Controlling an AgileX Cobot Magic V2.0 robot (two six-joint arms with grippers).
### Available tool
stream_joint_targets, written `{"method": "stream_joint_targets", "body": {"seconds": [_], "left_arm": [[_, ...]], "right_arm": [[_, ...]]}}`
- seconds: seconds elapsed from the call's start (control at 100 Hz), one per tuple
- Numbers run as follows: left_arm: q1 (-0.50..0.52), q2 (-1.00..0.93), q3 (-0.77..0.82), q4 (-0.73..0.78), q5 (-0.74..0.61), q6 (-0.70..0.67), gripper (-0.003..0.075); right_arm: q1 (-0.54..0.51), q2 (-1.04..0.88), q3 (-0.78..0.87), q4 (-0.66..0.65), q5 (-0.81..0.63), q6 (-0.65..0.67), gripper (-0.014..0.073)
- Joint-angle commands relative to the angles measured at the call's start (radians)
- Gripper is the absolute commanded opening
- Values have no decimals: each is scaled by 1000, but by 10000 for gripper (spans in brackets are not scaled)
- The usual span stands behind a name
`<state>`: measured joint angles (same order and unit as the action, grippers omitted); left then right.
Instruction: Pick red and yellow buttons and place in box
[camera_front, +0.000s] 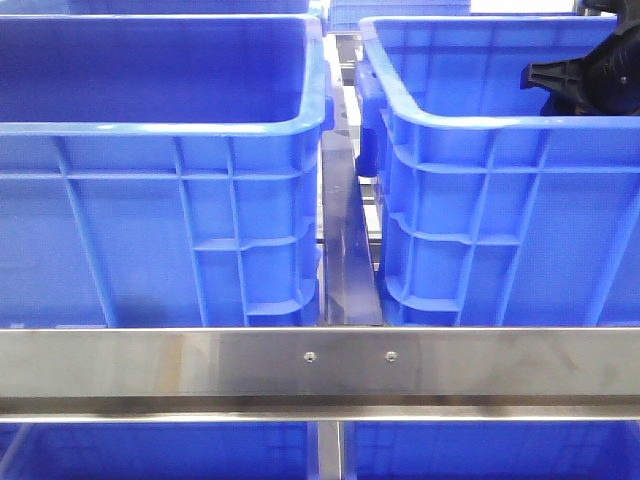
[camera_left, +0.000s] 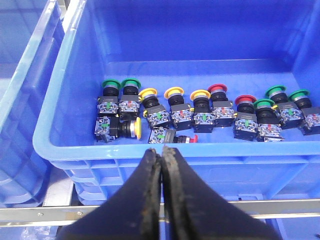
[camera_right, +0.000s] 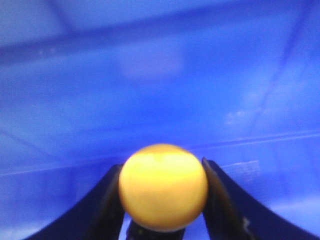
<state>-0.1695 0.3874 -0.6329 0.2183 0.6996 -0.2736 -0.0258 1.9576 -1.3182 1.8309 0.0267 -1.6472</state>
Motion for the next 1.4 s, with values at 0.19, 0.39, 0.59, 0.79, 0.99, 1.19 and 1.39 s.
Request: {"method": "stream_joint_targets", "body": {"seconds": [0.19,0.39,0.59,0.79,0.99,1.19,1.39], "left_arm": [[1,6,-24,10,-81,-8,-19],[1,6,-24,9,-81,-8,-19],[1,6,-24,0,-81,-8,-19],[1,6,-24,0,-81,-8,-19],[1,6,-24,-1,-81,-8,-19],[1,6,-24,-1,-81,-8,-19],[1,6,-24,-1,-81,-8,-19]], "right_arm": [[-2,-33,-18,3,38,-8,213],[-2,-37,-18,30,40,-8,463],[-2,-77,-18,30,31,-8,522],[-2,-158,-10,30,22,-8,521],[-2,-300,73,30,31,-8,521],[-2,-513,233,30,38,-8,521],[-2,-736,399,29,84,-8,521]]}}
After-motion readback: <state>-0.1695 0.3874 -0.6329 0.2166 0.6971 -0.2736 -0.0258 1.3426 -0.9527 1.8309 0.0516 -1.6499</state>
